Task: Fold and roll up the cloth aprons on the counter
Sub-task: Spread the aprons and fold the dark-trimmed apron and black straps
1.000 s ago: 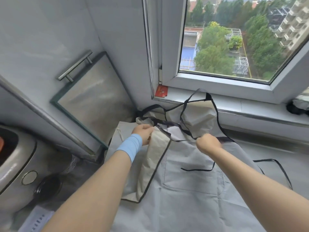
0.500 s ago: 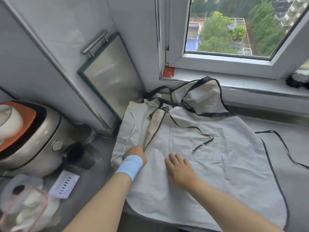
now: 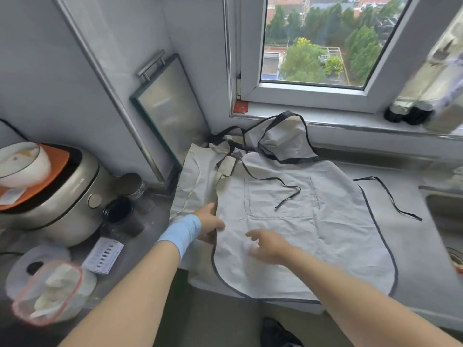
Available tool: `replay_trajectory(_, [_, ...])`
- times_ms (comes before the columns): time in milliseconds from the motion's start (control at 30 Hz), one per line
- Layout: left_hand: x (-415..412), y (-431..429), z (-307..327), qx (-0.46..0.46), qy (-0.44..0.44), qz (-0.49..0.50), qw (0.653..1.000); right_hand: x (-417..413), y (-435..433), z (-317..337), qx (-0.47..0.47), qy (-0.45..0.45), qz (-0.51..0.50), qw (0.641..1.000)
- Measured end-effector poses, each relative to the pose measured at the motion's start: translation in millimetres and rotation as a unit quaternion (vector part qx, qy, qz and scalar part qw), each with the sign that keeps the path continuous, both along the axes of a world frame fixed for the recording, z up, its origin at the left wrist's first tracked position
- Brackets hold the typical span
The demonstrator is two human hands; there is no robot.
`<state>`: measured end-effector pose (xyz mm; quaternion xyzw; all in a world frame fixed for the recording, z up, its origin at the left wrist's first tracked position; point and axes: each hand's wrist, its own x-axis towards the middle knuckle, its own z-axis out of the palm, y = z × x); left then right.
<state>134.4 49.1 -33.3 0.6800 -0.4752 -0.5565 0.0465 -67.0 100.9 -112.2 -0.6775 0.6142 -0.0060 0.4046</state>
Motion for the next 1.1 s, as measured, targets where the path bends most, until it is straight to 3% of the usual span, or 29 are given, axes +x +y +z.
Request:
replay_trajectory(33, [-15, 0, 8, 0.003, 0.053, 0.008, 0.999, -8, -8, 17, 0.024, -0.087, -0.108, 0.990])
replay_trajectory(100, [-45, 0, 17, -0.005, 0.087, -0.035, 0.996, -27, -30, 47, 0.091, -0.236, -0.275, 0.928])
replay_trajectory(167, [-82, 4, 21, -0.007, 0.075, -0.127, 0.989, -52, -45, 73, 0.145, -0.285, -0.316, 0.893])
replay_trajectory(233, [-116, 10, 18, 0.012, 0.072, -0.199, 0.977, -73, -49, 85, 0.131, -0.228, -0.298, 0.918])
replay_trajectory(333, [-151, 13, 5, 0.058, 0.073, -0.276, 0.957, -102, -45, 70, 0.039, -0.032, -0.278, 0.959])
replay_trajectory(400, [-160, 10, -8, 0.069, 0.064, -0.278, 0.956, -120, -38, 50, -0.005, 0.041, -0.310, 0.950])
replay_trajectory(500, [-160, -6, -27, -0.039, -0.021, -0.279, 0.959, -147, -29, 15, -0.005, 0.115, -0.336, 0.935])
replay_trajectory(567, [-154, -21, -39, -0.113, -0.099, -0.271, 0.951, -157, -26, -4, 0.028, 0.215, -0.301, 0.929])
replay_trajectory(633, [-150, -35, -52, -0.127, -0.135, -0.243, 0.952, -159, -29, -17, -0.040, 0.313, -0.240, 0.918])
replay_trajectory(667, [-149, -42, -56, -0.120, -0.147, -0.237, 0.953, -158, -34, -23, -0.128, 0.323, -0.199, 0.916])
replay_trajectory(733, [-148, -55, -62, -0.104, -0.171, -0.236, 0.951, -156, -49, -30, -0.288, 0.258, -0.101, 0.917])
replay_trajectory(767, [-147, -64, -66, -0.099, -0.180, -0.229, 0.952, -155, -60, -33, -0.316, 0.231, -0.039, 0.919])
replay_trajectory(800, [-145, -71, -66, -0.094, -0.188, -0.217, 0.953, -153, -69, -33, -0.300, 0.224, 0.025, 0.927])
replay_trajectory(867, [-140, -88, -66, -0.084, -0.216, -0.206, 0.951, -150, -87, -23, -0.170, 0.260, 0.122, 0.943])
replay_trajectory(933, [-132, -107, -58, -0.076, -0.256, -0.207, 0.941, -150, -113, -13, -0.142, 0.285, 0.098, 0.943])
replay_trajectory(1033, [-115, -138, -41, -0.063, -0.287, -0.213, 0.932, -131, -159, 11, -0.269, 0.153, -0.050, 0.950])
replay_trajectory(1100, [-101, -156, -35, -0.046, -0.283, -0.189, 0.939, -102, -192, 33, -0.267, 0.056, -0.080, 0.959])
